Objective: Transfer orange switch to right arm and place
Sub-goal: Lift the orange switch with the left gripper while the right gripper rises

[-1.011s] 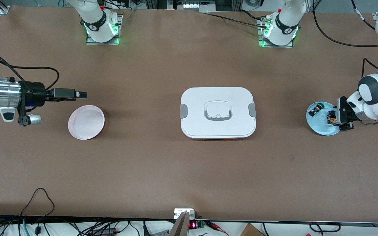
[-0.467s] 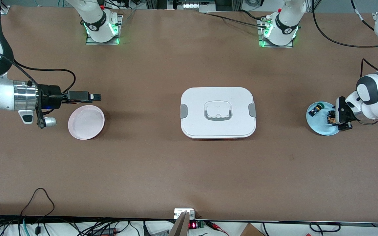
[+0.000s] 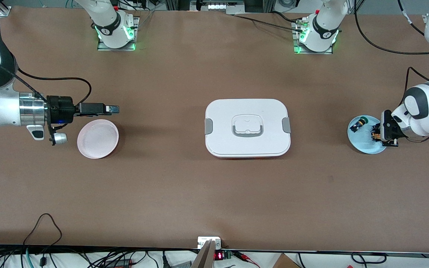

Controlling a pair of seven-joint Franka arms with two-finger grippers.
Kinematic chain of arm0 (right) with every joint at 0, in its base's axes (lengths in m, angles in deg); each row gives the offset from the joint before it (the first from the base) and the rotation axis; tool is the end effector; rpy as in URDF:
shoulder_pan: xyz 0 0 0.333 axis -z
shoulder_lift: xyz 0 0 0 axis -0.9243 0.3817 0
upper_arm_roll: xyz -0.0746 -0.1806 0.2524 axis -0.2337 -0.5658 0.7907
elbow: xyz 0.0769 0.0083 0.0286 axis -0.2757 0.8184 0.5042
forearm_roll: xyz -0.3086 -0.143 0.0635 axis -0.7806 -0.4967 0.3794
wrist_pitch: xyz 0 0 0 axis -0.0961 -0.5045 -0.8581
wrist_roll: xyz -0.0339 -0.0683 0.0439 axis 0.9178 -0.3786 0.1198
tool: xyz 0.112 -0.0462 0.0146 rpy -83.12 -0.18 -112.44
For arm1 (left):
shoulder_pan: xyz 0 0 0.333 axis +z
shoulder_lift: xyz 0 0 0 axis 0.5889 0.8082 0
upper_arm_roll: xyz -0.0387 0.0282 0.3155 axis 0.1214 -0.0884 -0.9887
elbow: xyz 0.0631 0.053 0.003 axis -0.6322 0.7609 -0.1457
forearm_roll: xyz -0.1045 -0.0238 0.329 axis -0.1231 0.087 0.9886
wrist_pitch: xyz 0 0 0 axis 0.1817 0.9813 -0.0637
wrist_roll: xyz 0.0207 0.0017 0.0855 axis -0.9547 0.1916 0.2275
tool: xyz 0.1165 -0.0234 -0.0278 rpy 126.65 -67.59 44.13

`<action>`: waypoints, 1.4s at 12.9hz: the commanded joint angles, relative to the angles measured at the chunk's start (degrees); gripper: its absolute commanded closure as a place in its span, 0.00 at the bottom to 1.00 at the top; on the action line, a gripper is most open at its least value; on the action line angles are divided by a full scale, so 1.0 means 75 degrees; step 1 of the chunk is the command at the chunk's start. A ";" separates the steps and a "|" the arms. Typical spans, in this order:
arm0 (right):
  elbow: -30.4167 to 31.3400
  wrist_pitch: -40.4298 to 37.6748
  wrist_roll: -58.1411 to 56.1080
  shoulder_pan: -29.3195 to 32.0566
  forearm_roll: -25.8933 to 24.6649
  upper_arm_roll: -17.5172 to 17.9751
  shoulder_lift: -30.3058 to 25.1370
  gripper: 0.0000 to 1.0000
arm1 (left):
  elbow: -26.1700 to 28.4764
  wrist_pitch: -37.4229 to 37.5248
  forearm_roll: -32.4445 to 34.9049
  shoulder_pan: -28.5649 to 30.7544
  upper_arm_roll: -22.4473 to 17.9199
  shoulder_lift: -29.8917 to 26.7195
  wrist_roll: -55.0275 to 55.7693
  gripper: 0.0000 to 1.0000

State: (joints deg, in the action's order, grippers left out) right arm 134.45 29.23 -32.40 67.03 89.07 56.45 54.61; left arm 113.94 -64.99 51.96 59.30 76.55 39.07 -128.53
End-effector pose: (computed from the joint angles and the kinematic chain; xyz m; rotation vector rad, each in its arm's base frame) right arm 0.5691 0.1126 0.4726 -2.1696 0.1346 0.3881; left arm 0.5173 0.2167 0.2061 2.0558 -2.1546 -0.1208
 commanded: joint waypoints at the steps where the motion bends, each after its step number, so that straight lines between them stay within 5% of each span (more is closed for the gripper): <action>1: 0.0211 0.0151 0.0060 -0.0222 0.0526 -0.0005 -0.0151 0.00 | -0.0056 -0.0036 -0.0513 0.0080 0.0085 -0.0061 -0.0260 0.93; 4: 0.0211 0.0163 -0.0009 -0.0351 0.1555 -0.0005 0.0083 0.00 | -0.0208 0.0278 -0.1110 0.0068 0.0109 -0.0272 -0.0272 1.00; 10: 0.0187 0.0560 -0.0127 -0.0924 0.3490 -0.0005 0.0341 0.00 | -0.0431 0.1695 -0.3976 -0.0002 0.0682 -0.0588 -0.0296 1.00; 18: 0.0152 0.1277 -0.0397 -0.1675 0.4417 -0.0005 0.0611 0.00 | -0.0783 0.4532 -0.6968 -0.0482 0.1443 -0.0870 -0.0540 1.00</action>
State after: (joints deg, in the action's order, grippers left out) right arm 135.56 38.61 -34.13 55.10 119.45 56.70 59.14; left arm 107.90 -33.91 4.07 56.97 85.78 33.55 -129.91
